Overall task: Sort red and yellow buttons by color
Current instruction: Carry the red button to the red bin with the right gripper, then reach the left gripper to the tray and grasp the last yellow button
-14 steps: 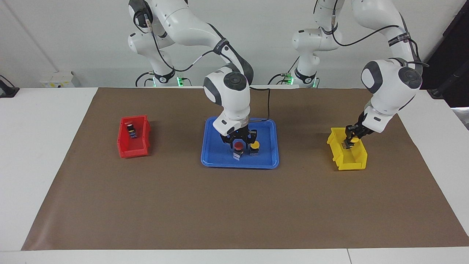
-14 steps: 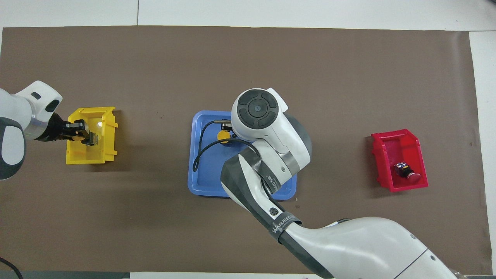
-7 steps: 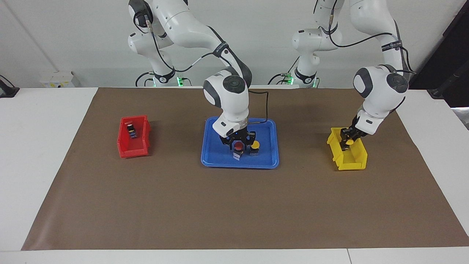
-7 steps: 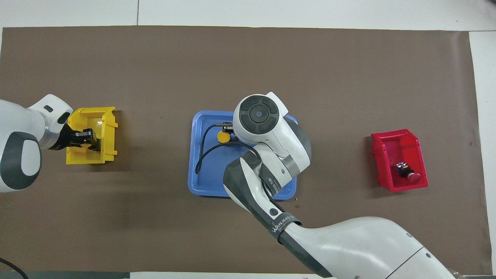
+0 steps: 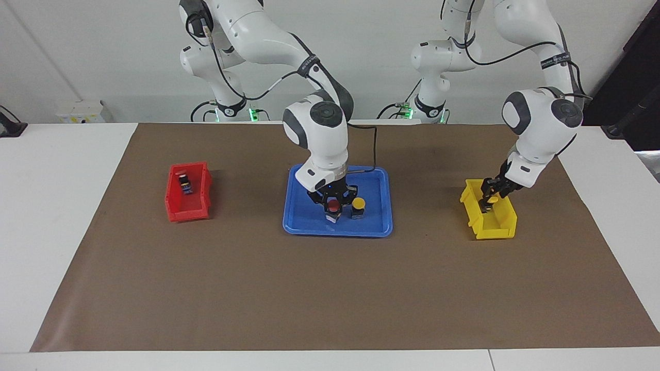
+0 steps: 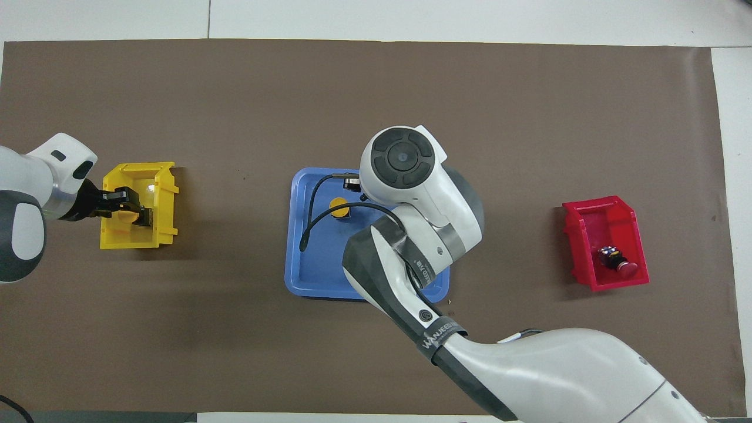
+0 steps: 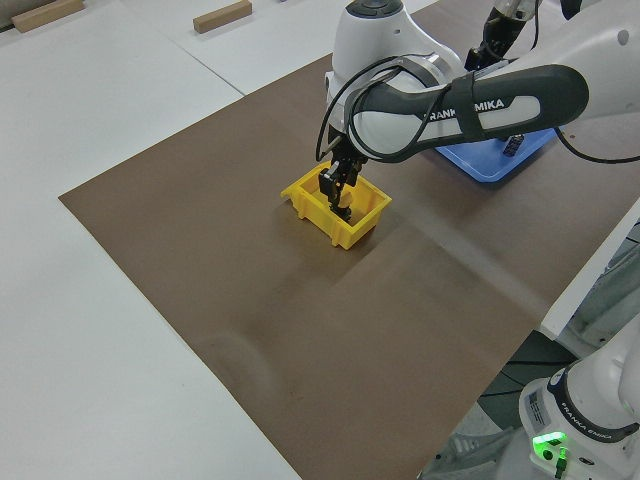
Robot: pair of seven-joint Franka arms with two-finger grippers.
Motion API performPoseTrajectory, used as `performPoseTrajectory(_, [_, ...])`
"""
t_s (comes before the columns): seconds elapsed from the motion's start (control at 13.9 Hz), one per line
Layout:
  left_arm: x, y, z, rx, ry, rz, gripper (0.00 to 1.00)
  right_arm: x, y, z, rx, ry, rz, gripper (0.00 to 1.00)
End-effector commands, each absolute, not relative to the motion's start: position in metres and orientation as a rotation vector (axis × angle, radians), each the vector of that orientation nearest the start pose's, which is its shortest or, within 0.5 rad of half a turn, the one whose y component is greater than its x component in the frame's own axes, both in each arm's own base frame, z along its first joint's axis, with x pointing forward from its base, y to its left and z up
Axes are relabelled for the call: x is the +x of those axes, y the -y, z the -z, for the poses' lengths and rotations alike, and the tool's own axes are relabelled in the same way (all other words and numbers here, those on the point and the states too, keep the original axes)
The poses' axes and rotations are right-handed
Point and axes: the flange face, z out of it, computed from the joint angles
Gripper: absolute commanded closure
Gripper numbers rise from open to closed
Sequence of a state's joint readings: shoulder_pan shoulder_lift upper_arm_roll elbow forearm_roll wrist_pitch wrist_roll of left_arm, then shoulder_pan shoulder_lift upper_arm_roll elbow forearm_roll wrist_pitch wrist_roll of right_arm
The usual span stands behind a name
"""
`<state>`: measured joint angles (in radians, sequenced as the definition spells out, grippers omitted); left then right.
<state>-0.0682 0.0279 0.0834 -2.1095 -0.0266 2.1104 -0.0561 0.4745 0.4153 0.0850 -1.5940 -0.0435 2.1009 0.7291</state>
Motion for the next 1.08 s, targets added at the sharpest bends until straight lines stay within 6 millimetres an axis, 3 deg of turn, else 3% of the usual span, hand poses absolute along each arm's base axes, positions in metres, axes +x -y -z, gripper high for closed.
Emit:
performPoseTrajectory(0.0, [0.545, -0.007, -0.466, -3.154, 0.106, -0.073, 0.0, 0.603, -0.255, -0.478, -3.103, -0.232, 0.107, 0.77])
performPoseTrajectory(0.07, [0.543, -0.006, -0.49, -3.151, 0.094, -0.071, 0.0, 0.6, -0.208, -0.502, -3.129, -0.186, 0.043, 0.77])
performPoseTrajectory(0.22, [0.539, -0.002, -0.534, -3.095, -0.103, -0.073, 0.0, 0.583, -0.121, -0.524, -3.105, -0.062, -0.036, 0.77])
performPoseTrajectory(0.36, [0.529, 0.01, -0.561, -3.086, -0.259, -0.12, 0.0, 0.57, -0.033, -0.516, -3.105, 0.056, -0.077, 0.77])
performPoseTrajectory(0.5, [0.521, 0.016, -0.544, -3.105, -0.219, -0.09, 0.0, 0.556, 0.021, -0.497, -3.096, 0.142, -0.097, 0.77])
performPoseTrajectory(0.58, [0.518, 0.037, -0.533, -3.112, -0.206, -0.012, 0.0, 0.548, 0.037, -0.488, -3.096, 0.147, -0.097, 0.77])
performPoseTrajectory(0.72, [0.51, 0.104, -0.512, -3.117, -0.155, 0.0, 0.0, 0.533, 0.051, -0.466, -3.102, 0.159, -0.052, 0.77])
performPoseTrajectory(0.86, [0.508, 0.19, -0.482, -3.126, -0.002, 0.035, 0.06, 0.514, 0.05, -0.442, -3.112, 0.157, -0.021, 0.77])
performPoseTrajectory(1.01, [0.502, 0.251, -0.458, -3.14, 0.062, 0.076, 0.07, 0.499, 0.047, -0.422, -3.092, 0.125, 0.013, 0.77])
